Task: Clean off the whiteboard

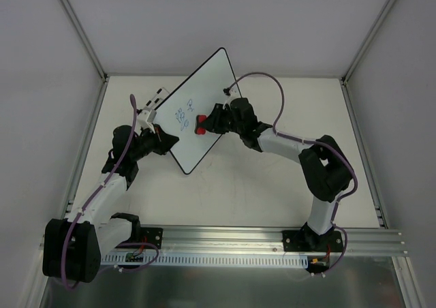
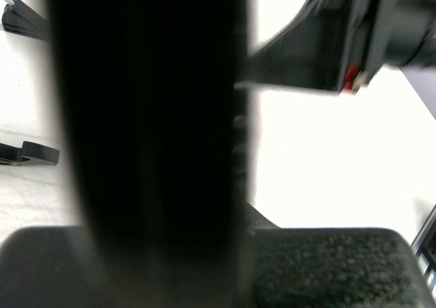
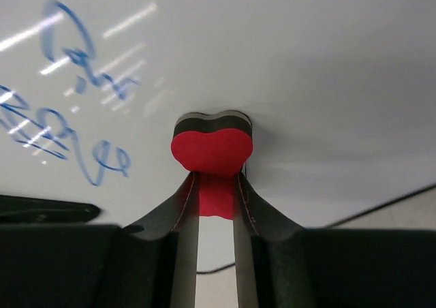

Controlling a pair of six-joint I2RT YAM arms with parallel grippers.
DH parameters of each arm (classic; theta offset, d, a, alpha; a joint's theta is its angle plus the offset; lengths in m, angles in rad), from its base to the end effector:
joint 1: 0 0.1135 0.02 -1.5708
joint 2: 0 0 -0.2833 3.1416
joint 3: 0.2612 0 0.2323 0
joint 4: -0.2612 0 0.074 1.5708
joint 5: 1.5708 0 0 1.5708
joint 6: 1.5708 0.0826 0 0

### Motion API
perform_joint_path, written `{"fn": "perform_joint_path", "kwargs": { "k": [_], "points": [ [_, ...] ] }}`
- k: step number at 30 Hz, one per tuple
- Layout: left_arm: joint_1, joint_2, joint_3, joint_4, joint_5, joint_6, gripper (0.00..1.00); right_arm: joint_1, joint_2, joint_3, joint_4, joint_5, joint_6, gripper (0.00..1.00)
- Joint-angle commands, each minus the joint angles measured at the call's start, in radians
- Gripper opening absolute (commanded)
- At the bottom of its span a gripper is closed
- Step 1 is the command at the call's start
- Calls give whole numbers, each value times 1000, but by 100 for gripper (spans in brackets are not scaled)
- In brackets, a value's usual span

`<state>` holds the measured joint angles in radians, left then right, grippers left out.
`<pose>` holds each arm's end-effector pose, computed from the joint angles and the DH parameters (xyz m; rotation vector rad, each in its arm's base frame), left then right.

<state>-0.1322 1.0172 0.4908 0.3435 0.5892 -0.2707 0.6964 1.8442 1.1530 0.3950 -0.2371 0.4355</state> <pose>0.2274 -0.0765 0.2677 0.3174 1.7637 -0.8058 0.3368 0.3069 0.2444 -0.4296 1.9358 0.9827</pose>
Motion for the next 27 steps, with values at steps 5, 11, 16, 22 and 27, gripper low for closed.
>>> {"fn": "perform_joint_path", "kwargs": {
  "k": [5, 11, 16, 22, 27],
  "points": [
    [-67, 7, 15, -103, 231, -13, 0, 12, 3, 252, 108, 32, -43, 0],
    [-70, 6, 15, -103, 228, -13, 0, 23, 33, 341, 96, 38, -38, 0],
    [-70, 1, 15, -103, 222, -12, 0, 14, 24, 303, 97, 58, -38, 0],
    [-70, -3, 14, -106, 218, -12, 0, -14, -42, 131, 99, 81, -60, 0],
    [-70, -2, 17, -106, 219, -9, 0, -47, -88, 2, 102, 90, -61, 0]
  ]
}}
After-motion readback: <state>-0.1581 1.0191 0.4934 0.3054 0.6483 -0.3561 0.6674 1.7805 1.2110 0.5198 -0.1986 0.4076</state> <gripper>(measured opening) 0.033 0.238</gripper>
